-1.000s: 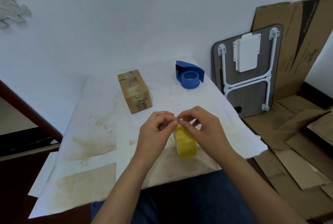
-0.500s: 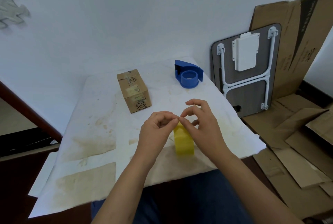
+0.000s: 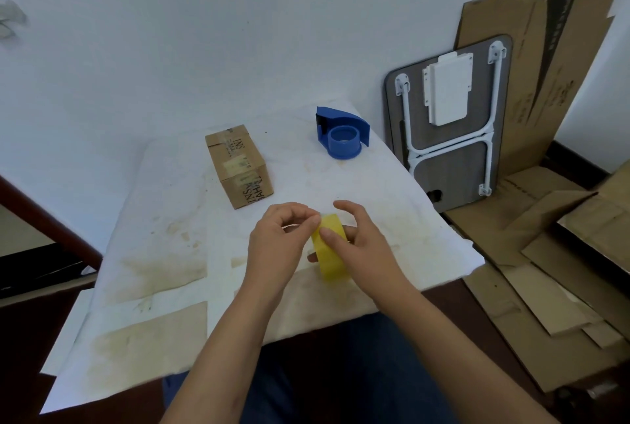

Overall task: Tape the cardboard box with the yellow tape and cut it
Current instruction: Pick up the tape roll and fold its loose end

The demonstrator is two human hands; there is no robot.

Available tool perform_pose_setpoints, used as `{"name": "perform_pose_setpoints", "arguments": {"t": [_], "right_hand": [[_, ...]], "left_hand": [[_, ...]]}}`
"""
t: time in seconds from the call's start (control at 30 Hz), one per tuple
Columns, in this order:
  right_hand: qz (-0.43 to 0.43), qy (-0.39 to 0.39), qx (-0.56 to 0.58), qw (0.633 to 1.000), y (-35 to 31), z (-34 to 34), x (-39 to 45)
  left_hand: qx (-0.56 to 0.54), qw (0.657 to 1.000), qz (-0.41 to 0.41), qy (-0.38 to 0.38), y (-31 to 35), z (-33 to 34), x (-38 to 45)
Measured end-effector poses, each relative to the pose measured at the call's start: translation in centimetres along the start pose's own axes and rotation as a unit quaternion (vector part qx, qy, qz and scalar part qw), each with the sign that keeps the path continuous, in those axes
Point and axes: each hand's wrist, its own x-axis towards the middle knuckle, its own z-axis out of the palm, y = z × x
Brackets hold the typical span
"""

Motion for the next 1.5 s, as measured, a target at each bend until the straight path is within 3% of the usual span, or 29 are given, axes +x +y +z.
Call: {"name": "perform_pose_setpoints", "arguments": {"t": [0.27,0.5,0.7,0.93,1.07,1.2,1.5], "right_hand": [[-0.048,0.041,-0.102,0.993,0.5,0.0,-0.1],[-0.074,0.033,-0.098,0.992,0.5,-0.5,0.0],[-0.089,0.022,-0.101,0.991,0.1,-1.0,0.1],[-0.096,-0.035,-0.164,0.981,-0.8,-1.5,0.7],[-0.184,-0.025,-0.341,0.921,-1.0,-1.9,2.2],[-0.161,0.047,-0.483,0.860,-0.7,-2.5,4.6],[-0.177,-0.055,-0.589,0.787,0.3,1.6,7.4]], "left_hand": [[-0.097,0.992,-0.075,-0.004,-0.3,0.0,-0.1],[-0.187,0.975,-0.111,-0.050,0.1,0.1,-0.6],[-0.255,0.955,-0.131,-0.072,0.6,-0.3,-0.3],[-0.295,0.942,-0.156,-0.036,0.0,-0.2,0.0],[-0.299,0.931,-0.209,-0.025,-0.7,-1.4,1.3],[-0.324,0.915,-0.232,0.053,-1.7,-4.6,3.1],[-0.341,0.912,-0.215,0.078,-2.2,-7.8,3.4]]}}
